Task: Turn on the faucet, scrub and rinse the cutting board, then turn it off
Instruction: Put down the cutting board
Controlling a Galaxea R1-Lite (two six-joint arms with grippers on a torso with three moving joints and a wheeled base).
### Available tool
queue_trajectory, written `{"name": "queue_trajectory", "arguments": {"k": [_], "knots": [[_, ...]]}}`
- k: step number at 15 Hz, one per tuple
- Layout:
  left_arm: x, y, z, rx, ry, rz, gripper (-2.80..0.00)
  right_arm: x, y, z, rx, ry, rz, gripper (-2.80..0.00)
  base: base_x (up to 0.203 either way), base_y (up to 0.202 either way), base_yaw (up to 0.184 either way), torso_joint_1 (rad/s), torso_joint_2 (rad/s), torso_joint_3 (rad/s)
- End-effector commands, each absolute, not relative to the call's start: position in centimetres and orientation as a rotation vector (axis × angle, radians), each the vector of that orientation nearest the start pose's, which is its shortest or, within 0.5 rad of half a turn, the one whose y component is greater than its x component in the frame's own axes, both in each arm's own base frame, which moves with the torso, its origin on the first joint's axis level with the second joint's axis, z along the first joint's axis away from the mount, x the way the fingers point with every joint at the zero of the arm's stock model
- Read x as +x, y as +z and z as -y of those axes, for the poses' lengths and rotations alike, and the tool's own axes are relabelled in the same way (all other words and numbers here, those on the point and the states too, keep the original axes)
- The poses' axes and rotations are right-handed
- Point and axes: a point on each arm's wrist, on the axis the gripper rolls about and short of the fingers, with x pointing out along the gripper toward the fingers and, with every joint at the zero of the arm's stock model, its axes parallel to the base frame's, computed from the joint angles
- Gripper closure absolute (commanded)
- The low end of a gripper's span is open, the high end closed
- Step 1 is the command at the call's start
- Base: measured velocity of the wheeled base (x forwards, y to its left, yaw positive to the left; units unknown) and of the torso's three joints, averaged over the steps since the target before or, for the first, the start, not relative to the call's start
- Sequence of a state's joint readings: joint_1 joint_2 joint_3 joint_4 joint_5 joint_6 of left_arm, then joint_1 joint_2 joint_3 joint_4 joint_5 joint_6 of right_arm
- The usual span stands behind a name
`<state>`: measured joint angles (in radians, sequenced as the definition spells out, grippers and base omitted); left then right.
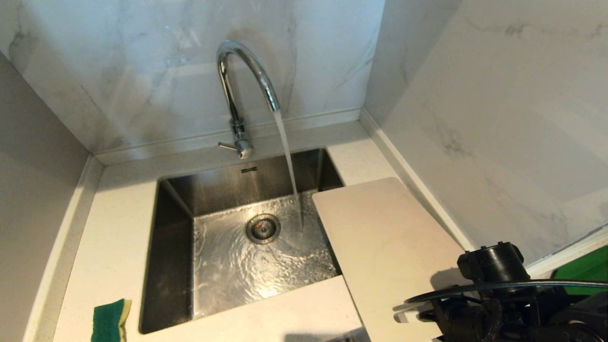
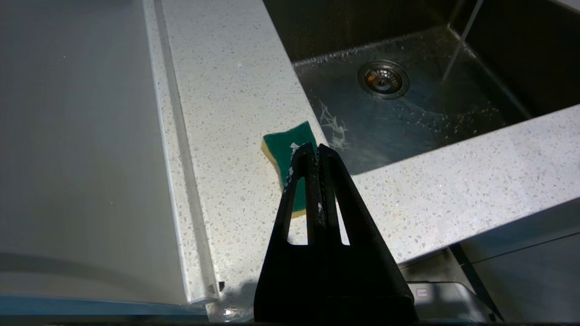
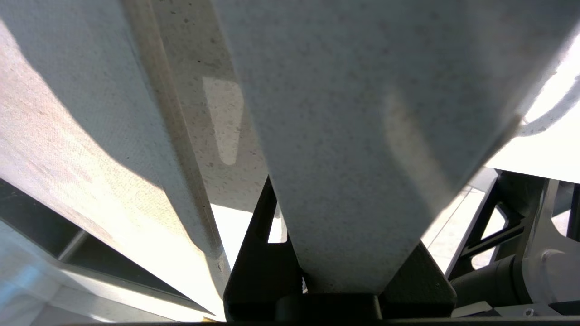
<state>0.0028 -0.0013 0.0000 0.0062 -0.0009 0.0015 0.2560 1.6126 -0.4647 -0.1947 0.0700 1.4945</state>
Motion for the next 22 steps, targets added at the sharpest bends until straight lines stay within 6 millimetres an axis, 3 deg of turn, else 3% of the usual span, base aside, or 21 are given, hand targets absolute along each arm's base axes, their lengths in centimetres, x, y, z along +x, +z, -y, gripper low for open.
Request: {"name": "queue_trajectory", "arguments": {"k": [1, 20, 21, 22], "knots": [[-2.27, 7.44, 0.01, 0.002, 0.003, -0.008, 0.00, 20.53, 8.82, -5.54, 1.299, -0.473, -0.970, 0.00, 0.000, 0.000, 0.000, 0.000, 0.00, 0.000], [-2.27, 7.44, 0.01, 0.002, 0.002, -0.008, 0.00, 20.57, 8.94, -5.71, 1.304, -0.472, -0.964, 0.00, 0.000, 0.000, 0.000, 0.000, 0.00, 0.000], [-2.27, 7.44, 0.01, 0.002, 0.002, -0.008, 0.00, 20.57, 8.94, -5.70, 1.303, -0.473, -0.962, -2.80, 0.000, 0.000, 0.000, 0.000, 0.00, 0.000], [-2.27, 7.44, 0.01, 0.002, 0.002, -0.008, 0.00, 20.57, 8.94, -5.70, 1.304, -0.475, -0.961, -2.80, 0.000, 0.000, 0.000, 0.000, 0.00, 0.000]]}}
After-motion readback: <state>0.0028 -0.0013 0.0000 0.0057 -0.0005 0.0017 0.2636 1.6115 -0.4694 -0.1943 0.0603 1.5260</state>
